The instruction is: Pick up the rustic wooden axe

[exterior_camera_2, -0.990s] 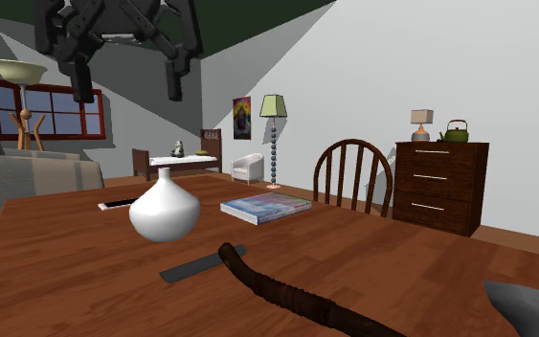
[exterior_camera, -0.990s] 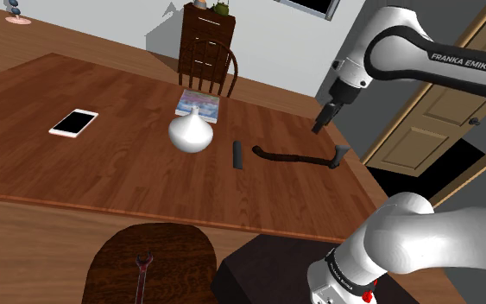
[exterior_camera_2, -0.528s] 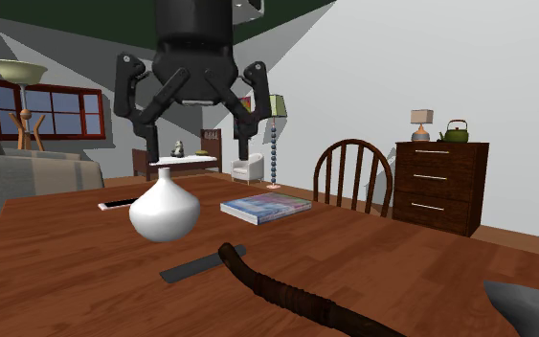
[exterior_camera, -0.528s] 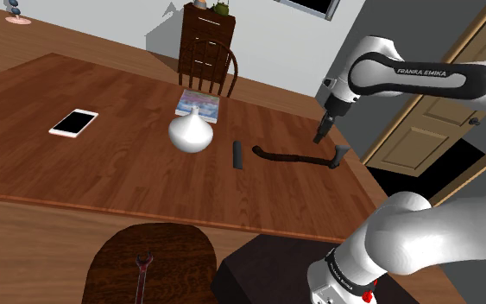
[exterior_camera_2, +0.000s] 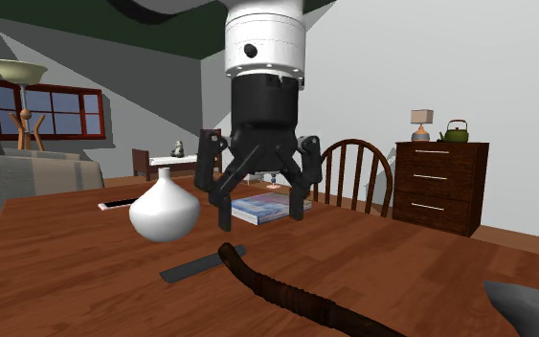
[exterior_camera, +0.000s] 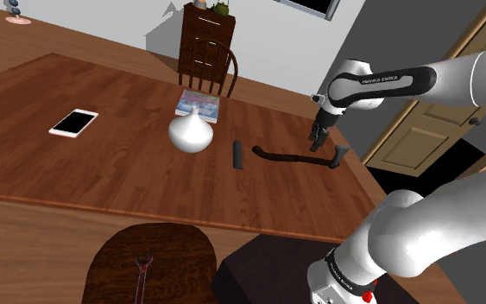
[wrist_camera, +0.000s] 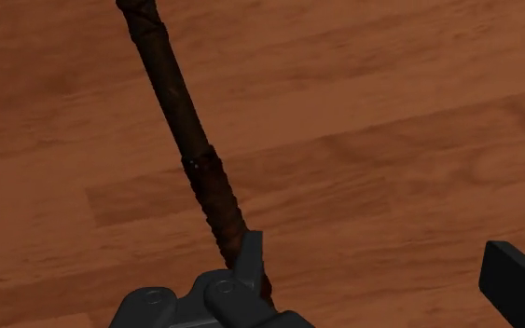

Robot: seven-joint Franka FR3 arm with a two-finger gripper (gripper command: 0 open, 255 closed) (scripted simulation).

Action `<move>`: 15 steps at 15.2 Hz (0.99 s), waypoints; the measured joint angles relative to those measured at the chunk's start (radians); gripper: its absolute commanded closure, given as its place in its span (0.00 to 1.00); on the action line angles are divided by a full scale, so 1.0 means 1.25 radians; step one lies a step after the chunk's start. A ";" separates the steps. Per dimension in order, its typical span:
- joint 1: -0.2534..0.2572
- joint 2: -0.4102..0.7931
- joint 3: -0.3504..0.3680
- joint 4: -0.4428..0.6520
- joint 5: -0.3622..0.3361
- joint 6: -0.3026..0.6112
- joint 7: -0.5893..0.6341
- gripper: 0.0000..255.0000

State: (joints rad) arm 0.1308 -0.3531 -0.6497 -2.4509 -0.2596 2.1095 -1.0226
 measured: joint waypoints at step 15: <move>0.000 0.515 -0.069 0.192 0.343 0.178 -0.580 0.00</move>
State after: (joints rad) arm 0.1307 0.2911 -0.7365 -2.2112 0.1689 2.3318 -1.7479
